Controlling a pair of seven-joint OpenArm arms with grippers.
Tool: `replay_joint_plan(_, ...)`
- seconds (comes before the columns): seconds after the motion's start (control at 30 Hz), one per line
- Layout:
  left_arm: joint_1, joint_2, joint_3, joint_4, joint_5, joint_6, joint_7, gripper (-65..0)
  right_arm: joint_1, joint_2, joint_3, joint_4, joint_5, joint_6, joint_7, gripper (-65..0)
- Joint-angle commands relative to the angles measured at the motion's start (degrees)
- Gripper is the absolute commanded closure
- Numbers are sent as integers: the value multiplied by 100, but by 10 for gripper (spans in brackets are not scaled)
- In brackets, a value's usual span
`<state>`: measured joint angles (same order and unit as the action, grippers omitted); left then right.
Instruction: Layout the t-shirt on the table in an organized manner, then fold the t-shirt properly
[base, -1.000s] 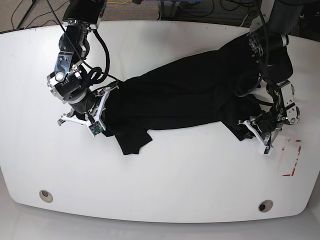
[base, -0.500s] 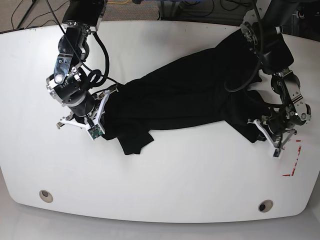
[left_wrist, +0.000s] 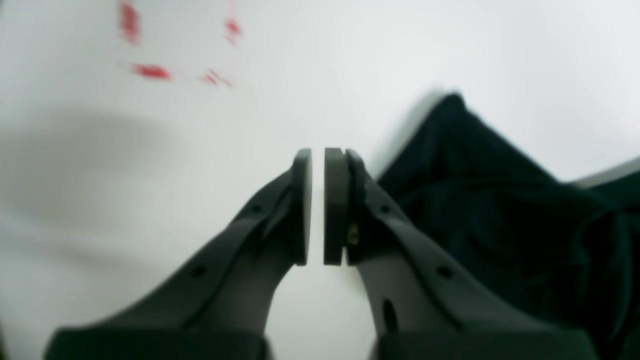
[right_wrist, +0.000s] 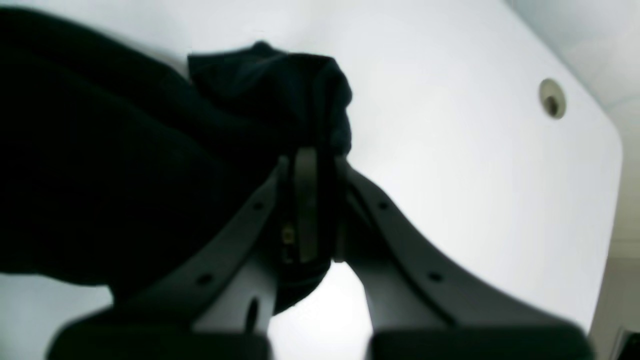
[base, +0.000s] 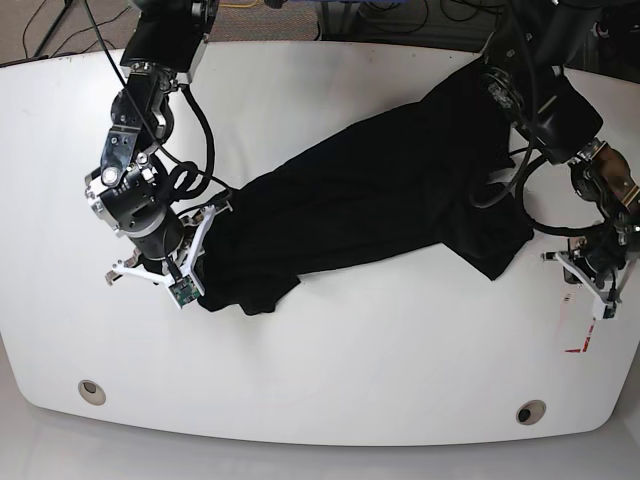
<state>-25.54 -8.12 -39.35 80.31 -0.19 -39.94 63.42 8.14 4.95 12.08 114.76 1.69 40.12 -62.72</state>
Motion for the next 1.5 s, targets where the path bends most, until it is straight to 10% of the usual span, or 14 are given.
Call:
replay_joint_plan(0.0,-193,-80,133,149,-109,-6,-104,-31,175,46,10,106,20,-12,122,0)
replay_joint_plan(0.47,-158,183,907,-379,-83,-6,-192,-262,87,10,-16,106,20,-12,114,0)
replay_joint_plan(0.97,-184,315,1320,-1829,-83,-6,-1379,-310,-36,28,10,106,55,-12,114,0)
replay_joint_plan(1.47,-167,-10,1592,-2383,-74,684,-2109,-308,-45,37,19,106,64,-12,114,0)
